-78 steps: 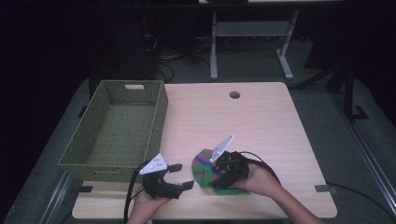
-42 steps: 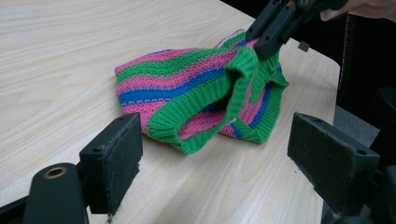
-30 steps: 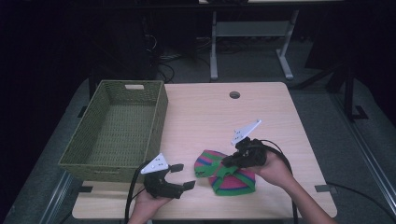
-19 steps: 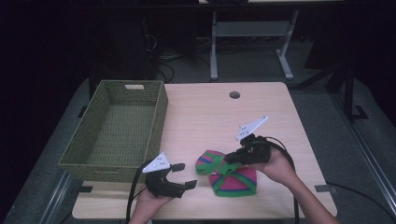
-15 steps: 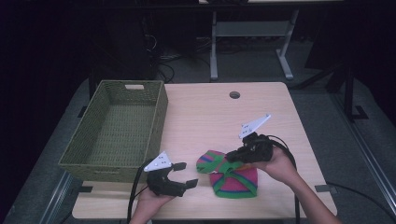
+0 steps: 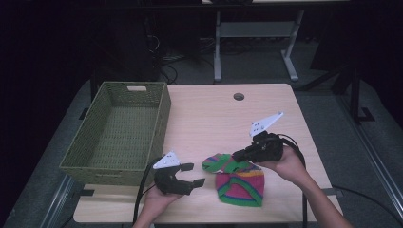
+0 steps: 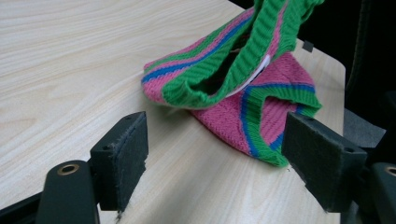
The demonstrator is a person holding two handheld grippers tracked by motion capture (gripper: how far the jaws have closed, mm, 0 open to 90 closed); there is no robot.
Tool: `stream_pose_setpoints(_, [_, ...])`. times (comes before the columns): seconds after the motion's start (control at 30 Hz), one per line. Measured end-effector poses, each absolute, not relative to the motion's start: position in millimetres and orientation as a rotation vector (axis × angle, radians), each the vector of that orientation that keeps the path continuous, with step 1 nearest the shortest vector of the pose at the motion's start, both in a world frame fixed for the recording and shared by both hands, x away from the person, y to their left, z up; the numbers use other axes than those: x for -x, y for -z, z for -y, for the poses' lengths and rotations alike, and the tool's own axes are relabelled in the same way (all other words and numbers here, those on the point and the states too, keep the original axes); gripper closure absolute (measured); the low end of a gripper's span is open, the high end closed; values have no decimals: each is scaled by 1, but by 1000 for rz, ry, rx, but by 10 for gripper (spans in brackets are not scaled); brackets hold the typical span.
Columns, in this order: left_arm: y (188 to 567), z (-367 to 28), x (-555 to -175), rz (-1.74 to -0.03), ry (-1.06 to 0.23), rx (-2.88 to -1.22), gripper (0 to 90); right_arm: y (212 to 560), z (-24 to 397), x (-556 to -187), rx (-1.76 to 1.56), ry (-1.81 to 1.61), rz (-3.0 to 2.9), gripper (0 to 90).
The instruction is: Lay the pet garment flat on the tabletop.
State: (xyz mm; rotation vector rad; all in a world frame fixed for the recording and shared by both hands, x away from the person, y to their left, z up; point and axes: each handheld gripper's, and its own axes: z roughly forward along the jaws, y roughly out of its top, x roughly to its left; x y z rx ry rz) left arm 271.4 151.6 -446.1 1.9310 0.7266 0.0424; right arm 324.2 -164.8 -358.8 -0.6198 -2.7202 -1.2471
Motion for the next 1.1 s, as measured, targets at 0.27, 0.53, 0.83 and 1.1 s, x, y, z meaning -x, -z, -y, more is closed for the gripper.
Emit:
stream_pose_setpoints(0.27, [450,-143,-278,-714,-40,-1950,257,351,168,-325,587,1264,2732,848])
stream_pose_setpoints(0.53, [455,-135,-291,-715,-21,-1944,276,344,170,-325,558,1285,2726,848])
stream_pose_setpoints(0.83, [462,-122,-301,-697,-20,-1947,319,340,169,-325,535,1296,2715,848])
stream_pose_setpoints(1.1, [467,-114,-307,-667,-16,-1939,430,335,169,-324,520,1294,2720,848])
